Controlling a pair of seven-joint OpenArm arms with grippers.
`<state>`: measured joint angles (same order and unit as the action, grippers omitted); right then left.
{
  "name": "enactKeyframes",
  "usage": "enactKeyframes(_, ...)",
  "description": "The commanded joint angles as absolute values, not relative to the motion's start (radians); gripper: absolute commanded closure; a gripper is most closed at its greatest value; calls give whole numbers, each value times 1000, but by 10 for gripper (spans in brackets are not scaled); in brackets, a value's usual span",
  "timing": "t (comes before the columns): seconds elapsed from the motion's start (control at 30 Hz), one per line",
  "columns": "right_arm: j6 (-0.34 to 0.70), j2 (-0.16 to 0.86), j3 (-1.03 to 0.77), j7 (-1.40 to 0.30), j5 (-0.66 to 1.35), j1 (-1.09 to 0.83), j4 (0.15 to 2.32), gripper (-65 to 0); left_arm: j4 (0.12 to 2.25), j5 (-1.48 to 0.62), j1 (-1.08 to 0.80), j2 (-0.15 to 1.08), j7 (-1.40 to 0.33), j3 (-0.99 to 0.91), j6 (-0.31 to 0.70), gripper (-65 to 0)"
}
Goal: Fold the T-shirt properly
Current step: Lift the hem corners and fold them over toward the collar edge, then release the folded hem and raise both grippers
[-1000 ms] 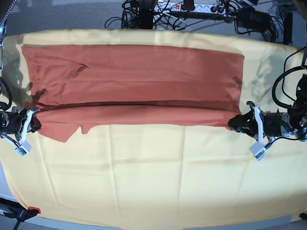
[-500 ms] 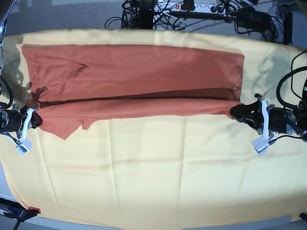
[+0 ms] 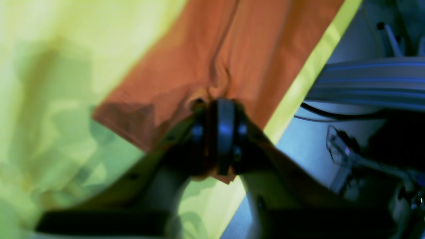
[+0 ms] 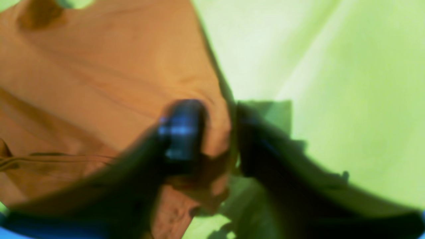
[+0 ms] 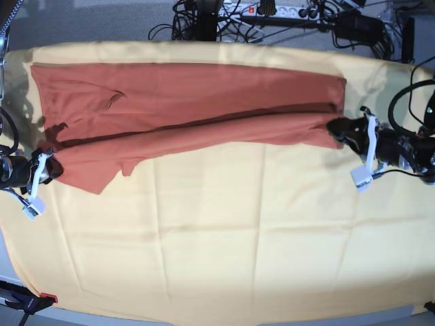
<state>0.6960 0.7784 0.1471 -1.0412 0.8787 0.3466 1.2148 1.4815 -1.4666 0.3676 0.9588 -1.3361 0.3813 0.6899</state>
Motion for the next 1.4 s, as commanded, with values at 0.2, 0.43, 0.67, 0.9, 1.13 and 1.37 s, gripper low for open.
enactKeyframes(0.2,698,801,137,-1024,986,374,1230,-403,1490,-1484,349,981,-1332,370,698,-325)
enactKeyframes(0.43,698,707,137,-905,825,374,1228,-403,1490,-1484,349,981,-1309,370,698,-325)
enactKeyframes(0.67,569,606,136,-792,535,364,1208,-403,1490,-1484,349,981,-1311,370,698,-325)
enactKeyframes(0.9,641,560,136,-787,594,345,1135,-341,1490,-1484,349,981,-1310,370,698,-325)
enactKeyframes(1.13,698,564,136,-929,797,398,1138,0,1489,-1484,349,981,-1309,370,698,-325)
enactKeyframes(1.37,698,604,136,-1102,1035,423,1177,0,1489,-1484,349,981,-1307,370,698,-325)
